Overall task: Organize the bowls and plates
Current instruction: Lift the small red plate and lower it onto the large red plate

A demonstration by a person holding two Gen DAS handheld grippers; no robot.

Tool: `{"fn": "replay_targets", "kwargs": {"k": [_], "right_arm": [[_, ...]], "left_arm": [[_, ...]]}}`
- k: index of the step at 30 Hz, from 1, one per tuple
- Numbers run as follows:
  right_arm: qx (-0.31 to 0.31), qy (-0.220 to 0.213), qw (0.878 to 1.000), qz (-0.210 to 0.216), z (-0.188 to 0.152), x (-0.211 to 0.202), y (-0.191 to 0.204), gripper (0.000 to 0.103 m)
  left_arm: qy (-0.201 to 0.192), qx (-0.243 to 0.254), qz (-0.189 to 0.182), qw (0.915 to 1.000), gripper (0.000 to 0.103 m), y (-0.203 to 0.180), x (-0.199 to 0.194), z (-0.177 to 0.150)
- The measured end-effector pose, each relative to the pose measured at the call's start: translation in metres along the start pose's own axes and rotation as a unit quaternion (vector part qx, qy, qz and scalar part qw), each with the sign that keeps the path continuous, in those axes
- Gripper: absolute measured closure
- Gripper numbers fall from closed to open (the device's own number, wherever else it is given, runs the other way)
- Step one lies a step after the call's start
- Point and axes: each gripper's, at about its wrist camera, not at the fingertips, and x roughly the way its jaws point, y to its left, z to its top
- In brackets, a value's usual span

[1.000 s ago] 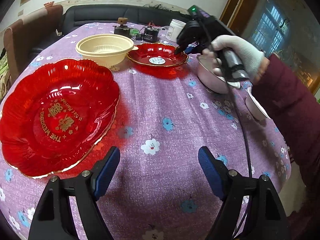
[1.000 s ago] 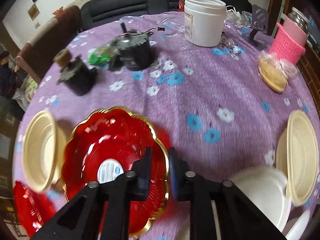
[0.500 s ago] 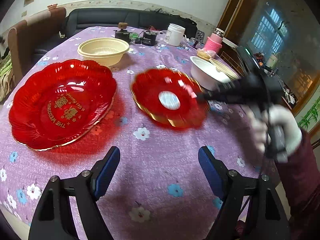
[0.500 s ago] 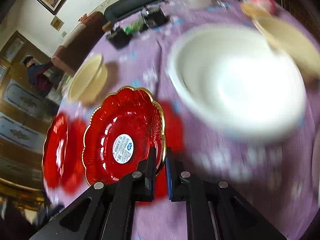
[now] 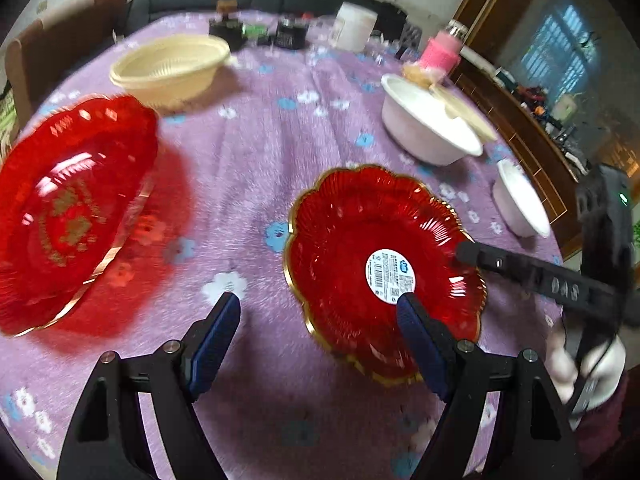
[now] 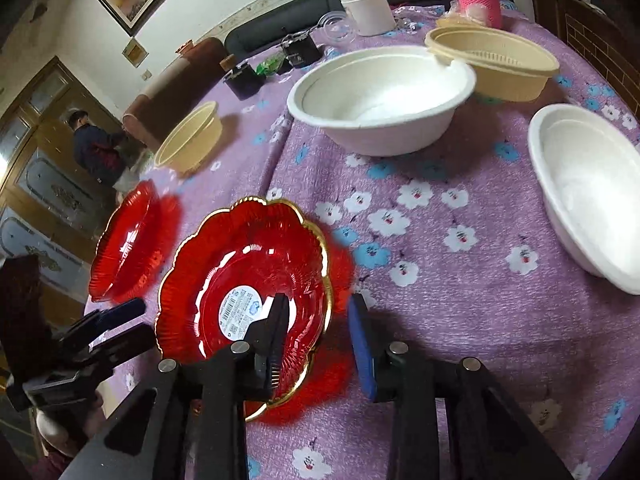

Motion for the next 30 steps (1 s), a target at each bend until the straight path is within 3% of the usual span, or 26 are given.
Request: {"fn": "replay_targets", "kwargs": {"k": [2, 5, 7, 10, 11, 13, 22, 30], "right_arm": [[-0.003, 0.003, 1.0, -0.001, -0.004, 0.008, 0.002, 0.07], [-0.008, -0.012, 1.0, -0.005, -0.006, 0.009, 0.003, 0.07], [-0.008, -0.017, 1.0, -0.005, -0.005, 0.011, 0.004, 0.07], [-0.018, -0.026, 0.999, -0.015, -0.005, 0.013, 0.006, 0.076], [-0.027, -0.03, 0.999, -0.031, -0.006, 0.012, 0.009, 0.084], [-0.032, -0.037, 0.998, -0.042, -0.008, 0.01, 0.009, 0.089], [-0.06, -0.093, 0.994, -0.018, 0.006, -0.016, 0.054, 0.09], [-0.103, -0.076, 0.991, 0.045, 0.044, 0.028, 0.152, 0.089]], "left_arm": [[0.016, -0.001, -0.002, 0.9999, 0.025, -0.002, 0.013, 0.005], [0.012, 0.011, 0.016, 0.9997, 0.037, -0.01, 0.023, 0.013], [0.015, 0.015, 0.018, 0.9996, 0.055, -0.014, 0.027, 0.017], [0.003, 0.015, 0.043, 0.999, 0.059, -0.018, 0.03, 0.02], [0.0, 0.014, 0.047, 0.9988, 0.06, -0.018, 0.029, 0.02], [-0.003, 0.009, 0.046, 0.9989, 0.062, -0.016, 0.025, 0.019], [-0.067, -0.025, 0.045, 0.9964, 0.062, 0.009, -0.043, 0.019], [-0.119, -0.091, 0.119, 0.9815, 0.062, 0.098, -0.096, 0.033]]}}
